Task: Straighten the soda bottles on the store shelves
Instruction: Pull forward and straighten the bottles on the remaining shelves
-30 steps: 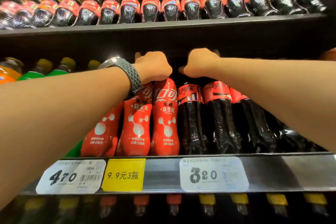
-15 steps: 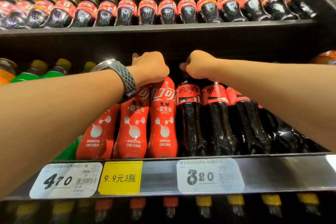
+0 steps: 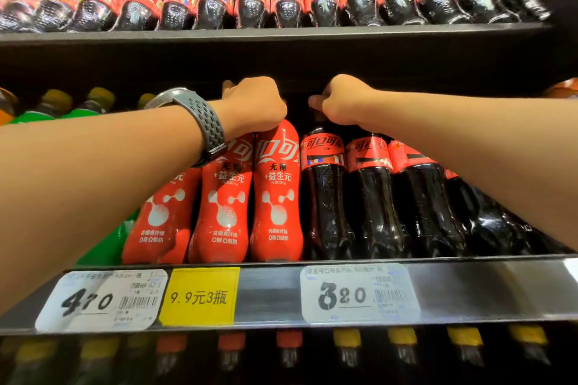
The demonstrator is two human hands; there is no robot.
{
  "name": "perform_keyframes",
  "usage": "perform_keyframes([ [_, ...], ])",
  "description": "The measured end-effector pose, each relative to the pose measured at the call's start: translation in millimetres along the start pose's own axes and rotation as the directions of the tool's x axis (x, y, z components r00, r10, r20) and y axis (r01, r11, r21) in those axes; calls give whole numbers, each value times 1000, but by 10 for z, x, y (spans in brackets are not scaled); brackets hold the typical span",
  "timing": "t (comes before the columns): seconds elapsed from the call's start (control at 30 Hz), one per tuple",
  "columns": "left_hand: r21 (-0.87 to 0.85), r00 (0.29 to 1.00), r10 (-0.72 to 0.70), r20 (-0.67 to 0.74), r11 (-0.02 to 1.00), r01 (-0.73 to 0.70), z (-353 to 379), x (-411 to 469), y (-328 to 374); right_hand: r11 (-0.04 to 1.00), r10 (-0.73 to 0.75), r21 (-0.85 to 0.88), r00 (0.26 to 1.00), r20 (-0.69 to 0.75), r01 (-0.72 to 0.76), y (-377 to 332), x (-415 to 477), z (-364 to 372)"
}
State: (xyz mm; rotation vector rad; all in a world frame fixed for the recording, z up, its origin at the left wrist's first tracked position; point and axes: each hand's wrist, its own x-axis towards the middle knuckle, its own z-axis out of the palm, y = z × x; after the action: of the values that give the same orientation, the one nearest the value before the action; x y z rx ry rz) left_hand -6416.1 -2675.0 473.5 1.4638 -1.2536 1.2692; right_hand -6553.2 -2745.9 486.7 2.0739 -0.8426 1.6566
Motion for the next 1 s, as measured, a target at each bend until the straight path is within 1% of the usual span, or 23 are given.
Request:
perform_keyframes([
  [0.13,-8,1000,-5,0,1000,5,-20,-13,12,1000,-6,10,1000,-15,6,-1,6,-32],
  [0.4,-19,1000,-6,13,1000,6,-60,-33,27,1000,-17,23,1000,-3,17,-31,-4,-79],
  [0.67,43,999,37,5,998,-37,-10,-5,-13,998,-21,-51,998,60,24,16,-36,-45],
  [0.8,60,998,50,37,997,-52,-20,22,-6,993,-47,-105,993,110,59,7,-76,-70],
  [0.9,93,994,105,43,990,-109,-55,33,56,989,-82,-111,989,124,96,13,-103,-179],
  [1.0,61,979,200,39,977,-202,-60,59,221,988,-94,-115,991,94,105,114,-100,-402],
])
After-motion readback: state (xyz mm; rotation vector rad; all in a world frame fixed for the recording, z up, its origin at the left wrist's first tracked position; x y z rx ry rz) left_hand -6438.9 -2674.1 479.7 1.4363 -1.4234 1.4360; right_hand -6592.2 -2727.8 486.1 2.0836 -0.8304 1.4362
